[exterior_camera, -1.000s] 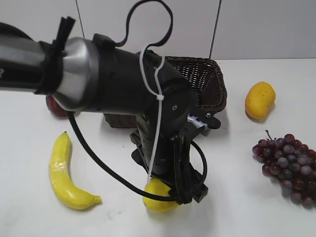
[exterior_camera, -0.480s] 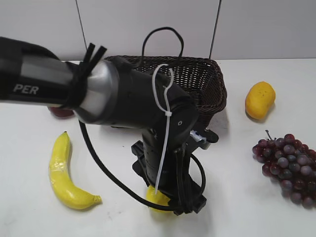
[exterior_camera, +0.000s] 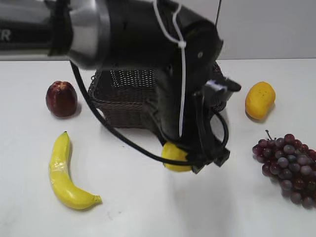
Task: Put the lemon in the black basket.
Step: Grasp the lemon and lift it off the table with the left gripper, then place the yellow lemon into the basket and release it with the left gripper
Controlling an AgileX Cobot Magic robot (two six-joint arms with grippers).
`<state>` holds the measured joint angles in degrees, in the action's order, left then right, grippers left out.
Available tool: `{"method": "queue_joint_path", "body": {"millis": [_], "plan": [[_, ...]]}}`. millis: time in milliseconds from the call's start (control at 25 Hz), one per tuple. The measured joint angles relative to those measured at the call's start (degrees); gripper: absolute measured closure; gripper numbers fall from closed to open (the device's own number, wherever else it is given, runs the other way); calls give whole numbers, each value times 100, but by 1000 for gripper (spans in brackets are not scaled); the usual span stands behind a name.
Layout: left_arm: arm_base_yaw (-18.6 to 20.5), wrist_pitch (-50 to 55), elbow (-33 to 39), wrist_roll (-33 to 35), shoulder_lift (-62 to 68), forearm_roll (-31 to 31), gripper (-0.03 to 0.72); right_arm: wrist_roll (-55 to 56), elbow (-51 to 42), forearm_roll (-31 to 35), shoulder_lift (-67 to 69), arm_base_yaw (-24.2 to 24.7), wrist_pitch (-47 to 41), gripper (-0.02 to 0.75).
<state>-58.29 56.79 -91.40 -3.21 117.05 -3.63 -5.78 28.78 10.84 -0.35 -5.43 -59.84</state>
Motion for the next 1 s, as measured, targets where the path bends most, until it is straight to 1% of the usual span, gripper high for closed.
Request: {"method": "queue_joint_path", "body": {"millis": [200, 360, 600, 720, 840, 1000], "plan": [[111, 355, -972, 0, -98, 205, 139, 0, 0, 0, 0, 0, 0, 167], [417, 72, -1478, 0, -104, 429, 139, 0, 0, 0, 0, 0, 0, 167], [1034, -727, -1576, 0, -82, 688, 139, 0, 0, 0, 0, 0, 0, 167], [1331, -1295, -1576, 0, 3, 759, 139, 0, 0, 0, 0, 0, 0, 167], [1552, -1777, -1576, 0, 188, 884, 139, 0, 0, 0, 0, 0, 0, 167], [1741, -2073, -1578, 0, 589, 1007, 139, 0, 0, 0, 0, 0, 0, 167]]}}
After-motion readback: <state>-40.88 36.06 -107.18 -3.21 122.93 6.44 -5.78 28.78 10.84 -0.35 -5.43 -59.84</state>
